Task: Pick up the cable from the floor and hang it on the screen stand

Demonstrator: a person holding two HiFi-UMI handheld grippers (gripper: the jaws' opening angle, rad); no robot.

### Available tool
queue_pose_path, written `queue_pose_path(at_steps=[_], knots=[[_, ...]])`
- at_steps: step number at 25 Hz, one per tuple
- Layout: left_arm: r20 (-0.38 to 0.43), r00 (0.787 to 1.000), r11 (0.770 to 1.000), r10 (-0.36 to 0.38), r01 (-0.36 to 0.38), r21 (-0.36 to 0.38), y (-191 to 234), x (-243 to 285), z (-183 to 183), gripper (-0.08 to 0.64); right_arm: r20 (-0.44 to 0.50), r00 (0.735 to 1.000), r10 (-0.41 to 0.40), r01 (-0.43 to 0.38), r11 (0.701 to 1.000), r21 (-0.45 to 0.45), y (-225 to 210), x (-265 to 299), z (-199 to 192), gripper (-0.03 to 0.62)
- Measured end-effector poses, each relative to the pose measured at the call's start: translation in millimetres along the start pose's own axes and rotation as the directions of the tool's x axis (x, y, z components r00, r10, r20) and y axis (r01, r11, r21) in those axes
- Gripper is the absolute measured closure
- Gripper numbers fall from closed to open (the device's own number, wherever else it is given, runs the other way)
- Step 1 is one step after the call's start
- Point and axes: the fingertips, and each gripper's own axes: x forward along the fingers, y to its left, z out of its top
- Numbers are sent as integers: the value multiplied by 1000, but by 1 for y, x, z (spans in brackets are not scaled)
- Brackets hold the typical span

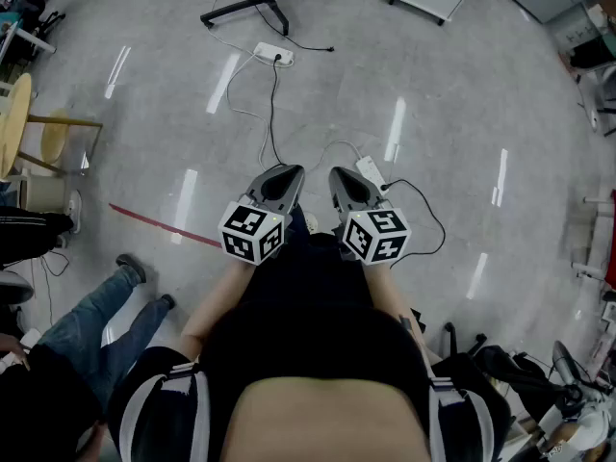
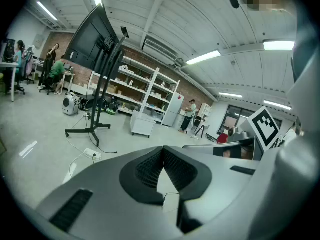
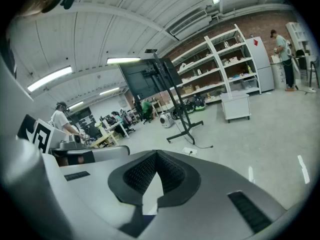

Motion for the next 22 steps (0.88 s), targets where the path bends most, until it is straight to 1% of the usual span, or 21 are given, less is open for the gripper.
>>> queue_pose_path(at_steps=[8, 13, 17, 22], knots=[[15, 1000, 1000, 14, -14, -7, 3, -20, -1, 552, -5, 1000, -5, 5, 1000, 4, 15, -4, -5, 569], [32, 999, 1000, 22, -21, -21, 5, -24, -1, 552, 30, 1000, 1, -1, 1000, -5, 20, -3, -1, 568], [45, 998, 999, 34, -33, -23, 14, -19, 4, 552, 46, 999, -1, 1, 1000, 0, 18, 3, 7, 568], [58, 998, 999, 35, -33, -22, 22, 1, 17, 552, 40, 999, -8, 8, 1000, 7, 3, 11, 17, 568]])
